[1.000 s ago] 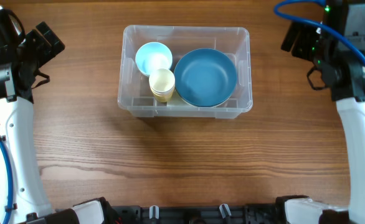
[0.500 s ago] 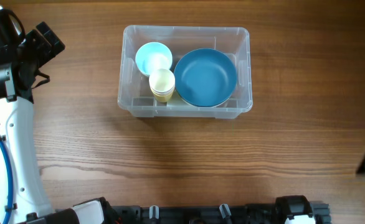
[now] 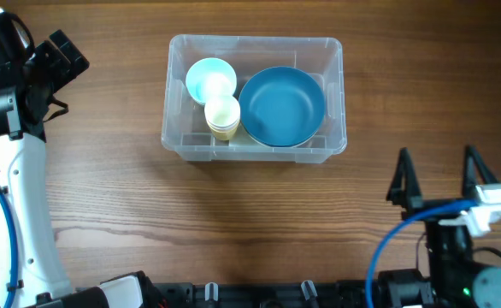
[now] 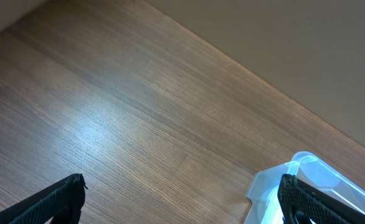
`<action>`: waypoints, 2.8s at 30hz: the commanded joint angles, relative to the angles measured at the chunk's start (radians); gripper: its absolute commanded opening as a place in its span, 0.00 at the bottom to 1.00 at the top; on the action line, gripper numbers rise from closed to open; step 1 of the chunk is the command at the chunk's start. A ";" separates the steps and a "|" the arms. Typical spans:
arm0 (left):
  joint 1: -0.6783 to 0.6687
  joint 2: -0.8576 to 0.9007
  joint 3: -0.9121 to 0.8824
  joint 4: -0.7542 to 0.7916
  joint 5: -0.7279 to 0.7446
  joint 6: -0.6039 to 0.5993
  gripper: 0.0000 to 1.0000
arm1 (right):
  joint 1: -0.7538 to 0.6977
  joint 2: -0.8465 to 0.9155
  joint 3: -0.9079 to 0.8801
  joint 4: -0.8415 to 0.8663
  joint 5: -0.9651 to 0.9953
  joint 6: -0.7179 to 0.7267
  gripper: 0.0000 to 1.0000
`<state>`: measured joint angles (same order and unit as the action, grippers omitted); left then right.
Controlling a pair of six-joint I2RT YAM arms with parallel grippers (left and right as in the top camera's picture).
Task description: Pack container
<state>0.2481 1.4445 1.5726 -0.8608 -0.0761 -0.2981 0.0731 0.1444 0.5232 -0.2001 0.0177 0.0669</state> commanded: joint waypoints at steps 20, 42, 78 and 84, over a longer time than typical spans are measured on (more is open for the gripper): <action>0.005 -0.008 0.011 0.003 0.016 -0.002 1.00 | -0.003 -0.141 -0.408 0.162 -0.088 -0.037 1.00; 0.005 -0.008 0.011 0.003 0.016 -0.002 1.00 | -0.002 -0.141 -0.518 0.206 -0.113 -0.067 1.00; 0.005 -0.068 0.011 0.002 0.016 -0.002 1.00 | -0.002 -0.140 -0.518 0.206 -0.113 -0.067 1.00; -0.024 -0.449 0.011 0.003 0.016 -0.002 1.00 | -0.002 -0.140 -0.518 0.206 -0.113 -0.067 1.00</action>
<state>0.2478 1.2438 1.5677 -0.8608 -0.0727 -0.2981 0.0731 0.0181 0.0078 0.0044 -0.0788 0.0124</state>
